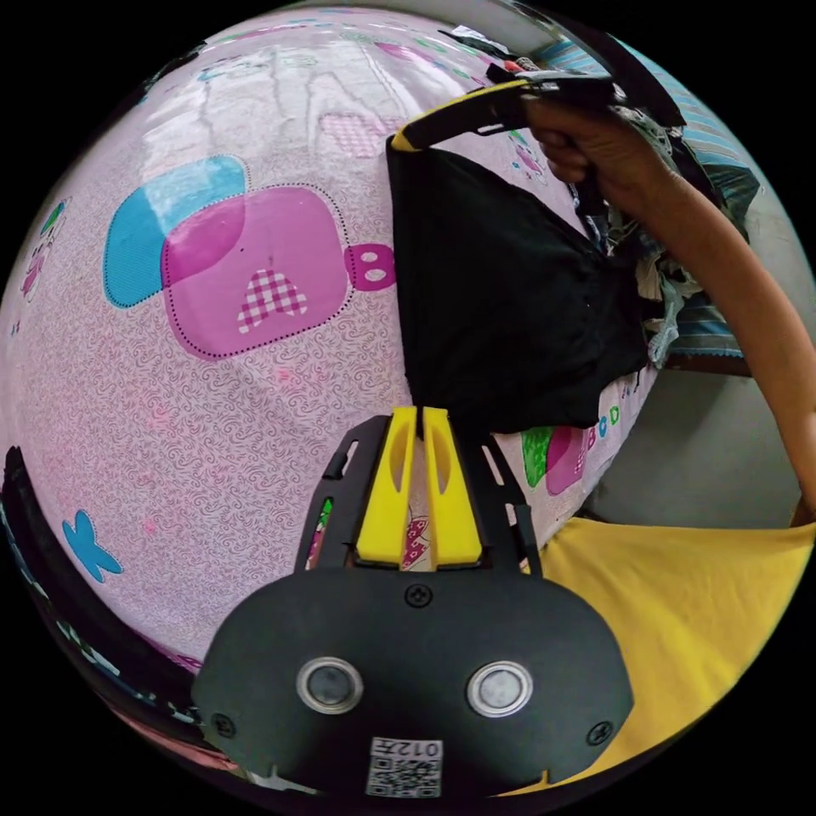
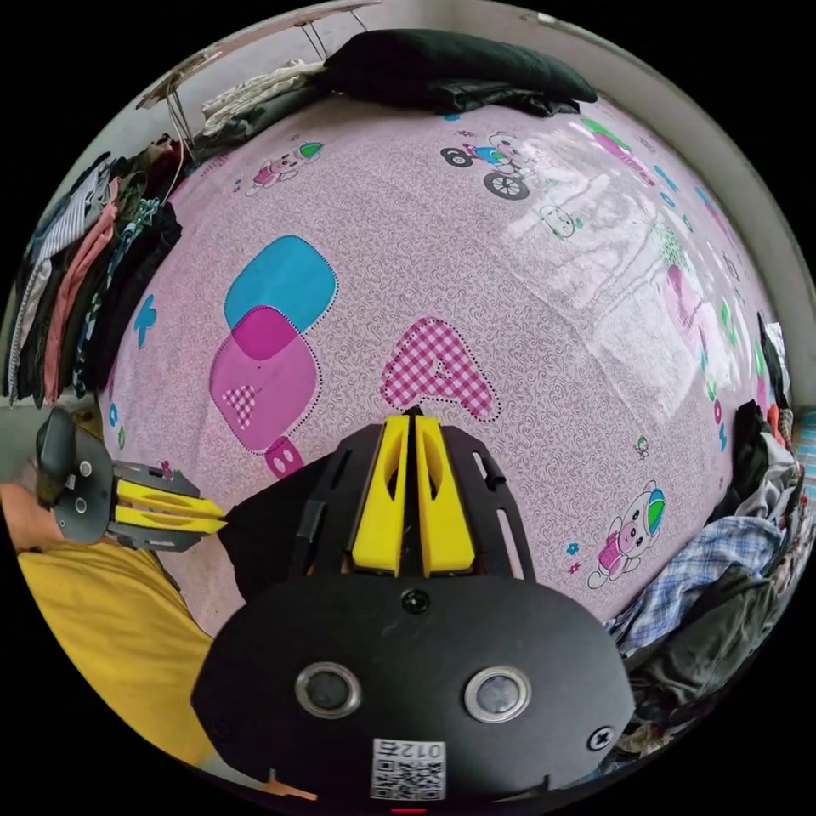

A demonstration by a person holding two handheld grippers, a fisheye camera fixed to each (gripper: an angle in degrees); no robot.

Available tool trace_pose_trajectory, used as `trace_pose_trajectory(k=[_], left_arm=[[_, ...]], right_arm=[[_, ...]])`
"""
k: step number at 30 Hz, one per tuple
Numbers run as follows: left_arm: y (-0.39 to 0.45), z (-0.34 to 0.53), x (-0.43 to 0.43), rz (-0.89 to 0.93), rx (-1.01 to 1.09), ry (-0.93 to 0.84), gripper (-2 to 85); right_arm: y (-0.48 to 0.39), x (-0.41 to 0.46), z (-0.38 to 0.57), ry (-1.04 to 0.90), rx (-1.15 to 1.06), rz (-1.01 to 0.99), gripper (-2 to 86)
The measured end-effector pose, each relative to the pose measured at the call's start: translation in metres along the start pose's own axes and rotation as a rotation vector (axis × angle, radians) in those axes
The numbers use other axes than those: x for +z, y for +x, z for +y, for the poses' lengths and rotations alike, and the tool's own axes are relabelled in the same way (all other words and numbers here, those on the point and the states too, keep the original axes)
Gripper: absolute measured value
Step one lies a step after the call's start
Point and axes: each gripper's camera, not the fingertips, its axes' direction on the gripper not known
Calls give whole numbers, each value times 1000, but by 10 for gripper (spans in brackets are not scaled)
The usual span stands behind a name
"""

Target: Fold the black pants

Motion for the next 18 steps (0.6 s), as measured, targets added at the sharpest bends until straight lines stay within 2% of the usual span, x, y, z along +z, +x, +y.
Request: trace_pose_trajectory(k=[7,10,15,18], left_arm=[[-29,17,0,70,-59,41,7],[-41,17,7,122,-69,2,10],[-61,31,-10,45,-129,57,22],[-67,23,-14,125,-145,84,36]], right_arm=[[11,17,-7,18,86,-89,13],[15,11,0,66,131,-100,18],[21,-36,80,348,257,-163,20],[3,-30,148,351,296,-148,15]])
